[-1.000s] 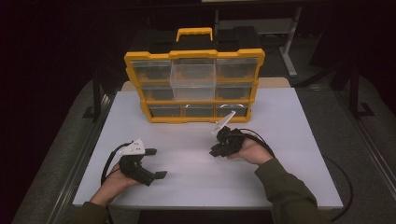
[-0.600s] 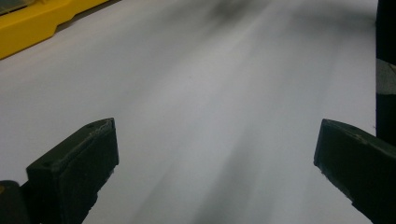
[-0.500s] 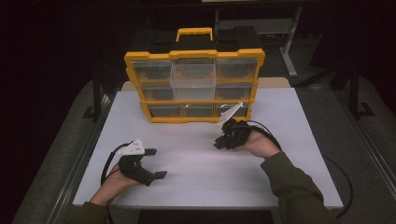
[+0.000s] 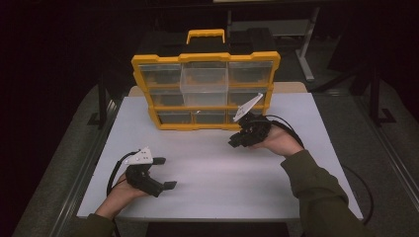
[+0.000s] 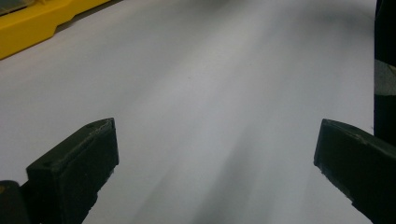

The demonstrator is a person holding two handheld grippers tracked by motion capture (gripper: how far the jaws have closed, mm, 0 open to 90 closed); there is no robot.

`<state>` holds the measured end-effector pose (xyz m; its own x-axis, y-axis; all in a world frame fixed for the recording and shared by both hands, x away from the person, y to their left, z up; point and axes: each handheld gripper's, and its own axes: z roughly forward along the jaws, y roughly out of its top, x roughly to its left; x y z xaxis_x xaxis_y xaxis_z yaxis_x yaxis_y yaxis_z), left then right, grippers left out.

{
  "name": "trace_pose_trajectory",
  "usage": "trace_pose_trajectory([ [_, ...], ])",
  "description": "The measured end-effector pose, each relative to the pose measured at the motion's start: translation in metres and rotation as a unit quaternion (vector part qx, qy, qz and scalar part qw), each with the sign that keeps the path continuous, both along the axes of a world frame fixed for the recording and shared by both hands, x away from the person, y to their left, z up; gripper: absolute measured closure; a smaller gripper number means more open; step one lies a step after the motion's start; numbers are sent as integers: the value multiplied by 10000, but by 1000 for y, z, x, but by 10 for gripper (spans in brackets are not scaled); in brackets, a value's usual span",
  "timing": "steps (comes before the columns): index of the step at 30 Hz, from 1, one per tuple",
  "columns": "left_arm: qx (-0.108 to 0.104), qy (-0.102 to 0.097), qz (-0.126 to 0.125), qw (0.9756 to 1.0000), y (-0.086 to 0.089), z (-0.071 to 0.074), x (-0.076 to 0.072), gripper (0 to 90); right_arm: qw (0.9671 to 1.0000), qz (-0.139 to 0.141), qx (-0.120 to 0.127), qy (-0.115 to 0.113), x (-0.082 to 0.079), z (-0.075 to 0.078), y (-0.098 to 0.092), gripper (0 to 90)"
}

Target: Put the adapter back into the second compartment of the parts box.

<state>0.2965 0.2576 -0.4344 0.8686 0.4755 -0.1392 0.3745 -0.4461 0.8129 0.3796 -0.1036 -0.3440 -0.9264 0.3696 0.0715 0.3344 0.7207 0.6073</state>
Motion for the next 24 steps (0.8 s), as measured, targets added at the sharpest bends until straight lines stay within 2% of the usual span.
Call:
trace_pose_trajectory([
  [15, -11, 16, -8, 10000, 0, 0, 0, 0, 9997, 70, 12, -252, 5, 35, -6, 753],
  [24, -16, 13, -9, 10000, 0, 0, 0, 0, 9995, 55, 23, -296, 10, 61, -8, 753],
])
